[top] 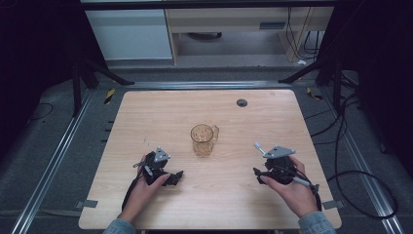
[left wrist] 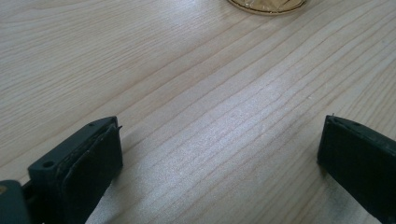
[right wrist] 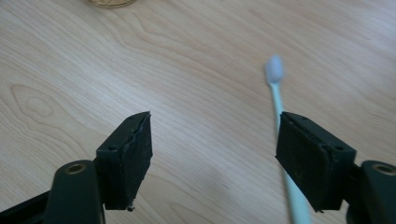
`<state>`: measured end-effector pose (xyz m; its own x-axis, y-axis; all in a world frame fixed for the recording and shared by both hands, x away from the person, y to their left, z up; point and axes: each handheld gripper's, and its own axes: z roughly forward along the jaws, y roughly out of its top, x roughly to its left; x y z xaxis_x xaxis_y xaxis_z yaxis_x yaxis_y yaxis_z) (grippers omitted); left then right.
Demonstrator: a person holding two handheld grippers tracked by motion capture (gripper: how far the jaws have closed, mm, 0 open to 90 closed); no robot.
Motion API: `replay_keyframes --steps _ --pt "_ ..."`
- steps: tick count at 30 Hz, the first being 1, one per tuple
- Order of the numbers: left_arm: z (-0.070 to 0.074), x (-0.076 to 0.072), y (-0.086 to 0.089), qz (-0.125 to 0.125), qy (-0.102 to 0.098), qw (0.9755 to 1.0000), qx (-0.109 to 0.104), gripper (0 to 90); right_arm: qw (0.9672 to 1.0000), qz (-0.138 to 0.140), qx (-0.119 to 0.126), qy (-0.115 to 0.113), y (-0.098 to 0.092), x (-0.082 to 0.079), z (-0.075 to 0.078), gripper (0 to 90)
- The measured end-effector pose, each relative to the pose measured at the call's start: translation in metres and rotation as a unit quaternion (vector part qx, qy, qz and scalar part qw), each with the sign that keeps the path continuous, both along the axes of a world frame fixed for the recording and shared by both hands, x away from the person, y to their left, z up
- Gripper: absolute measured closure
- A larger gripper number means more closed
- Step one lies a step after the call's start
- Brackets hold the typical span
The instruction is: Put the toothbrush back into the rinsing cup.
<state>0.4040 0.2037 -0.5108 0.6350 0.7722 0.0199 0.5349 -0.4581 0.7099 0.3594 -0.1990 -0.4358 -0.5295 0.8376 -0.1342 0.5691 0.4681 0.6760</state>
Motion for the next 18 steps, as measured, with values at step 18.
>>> replay_keyframes --steps 18 --pt "0.000 0.000 0.000 0.000 0.000 1.0000 0.000 0.0 0.9987 -0.008 0.007 0.049 -0.040 0.040 0.040 44.2"
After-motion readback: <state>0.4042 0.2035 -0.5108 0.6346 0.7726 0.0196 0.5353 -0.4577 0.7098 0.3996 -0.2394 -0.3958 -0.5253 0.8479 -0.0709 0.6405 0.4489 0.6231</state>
